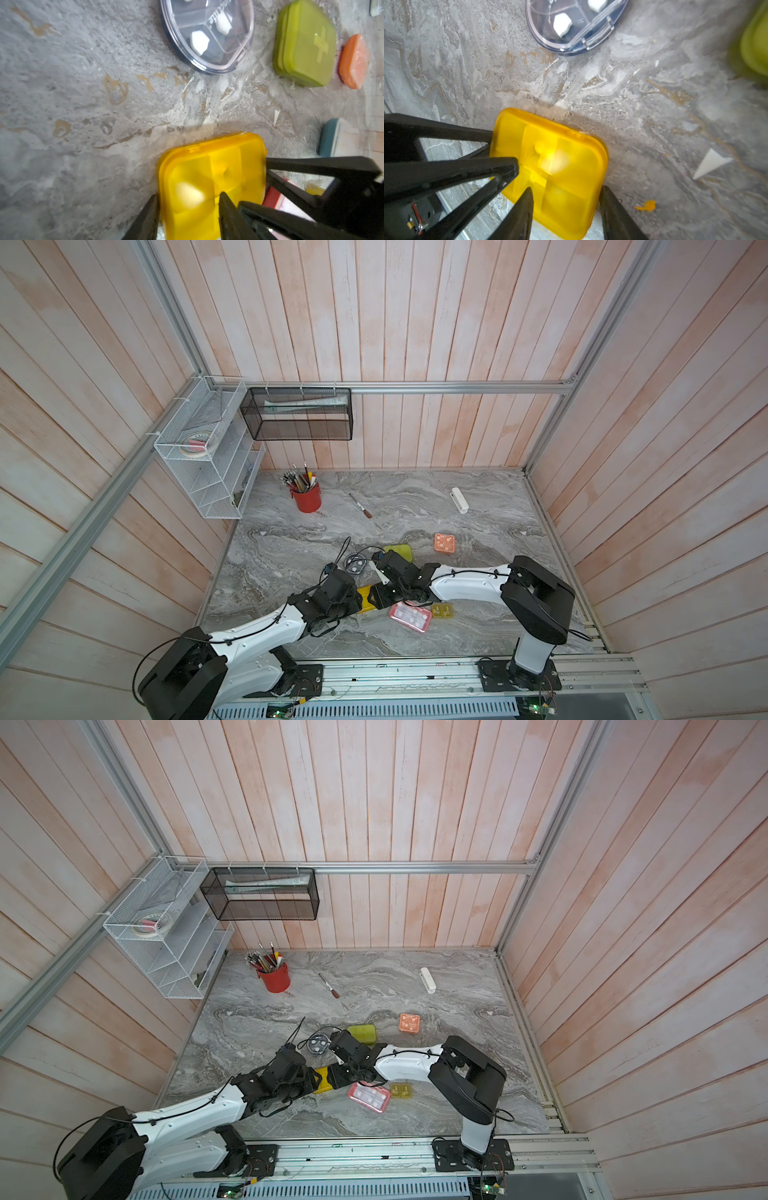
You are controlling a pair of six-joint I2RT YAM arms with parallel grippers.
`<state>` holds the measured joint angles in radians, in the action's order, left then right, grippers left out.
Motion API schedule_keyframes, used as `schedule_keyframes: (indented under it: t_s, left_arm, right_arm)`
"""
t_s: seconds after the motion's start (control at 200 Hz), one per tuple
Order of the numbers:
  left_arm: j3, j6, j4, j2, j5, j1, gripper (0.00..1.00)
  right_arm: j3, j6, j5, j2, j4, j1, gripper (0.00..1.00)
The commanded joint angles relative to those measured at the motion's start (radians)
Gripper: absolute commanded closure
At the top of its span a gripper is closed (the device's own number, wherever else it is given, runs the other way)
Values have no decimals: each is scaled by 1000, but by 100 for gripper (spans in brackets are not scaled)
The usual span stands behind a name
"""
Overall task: Close pillboxes
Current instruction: Close the lid on the pillbox.
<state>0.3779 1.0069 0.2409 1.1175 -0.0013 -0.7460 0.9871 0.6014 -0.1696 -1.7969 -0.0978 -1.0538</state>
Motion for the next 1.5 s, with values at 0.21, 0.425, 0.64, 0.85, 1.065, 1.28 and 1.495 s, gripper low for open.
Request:
schedule_keyframes:
  t_s: [0.21,0.425,0.64,0.85,1.065,1.28,1.495]
  left_arm:
    - [-69,1,201,23,43,-13,52]
    - [-68,-2,201,24,38,-13,52]
    - [-68,-2,195,31,41,-13,52]
    - [-67,-8,179,58,49,-13,52]
    - [-72,-12,166,77,51,-13,53]
    - [-53,-14,184,73,46,-13,53]
    - [-21,-14,249,-23,21,-2,48]
  right_arm:
    - [-72,8,-91,-20,-18,-23,39]
    - [-72,-13,-81,-25,-49,-21,42]
    - [-67,-32,-81,-51,-61,-21,49]
    - [-59,-49,-47,-78,-105,-23,48]
    - [-32,-80,59,-106,-206,-41,47]
    - [-9,-86,68,-119,-217,-59,44]
    - [-51,-62,-11,-13,-119,-25,42]
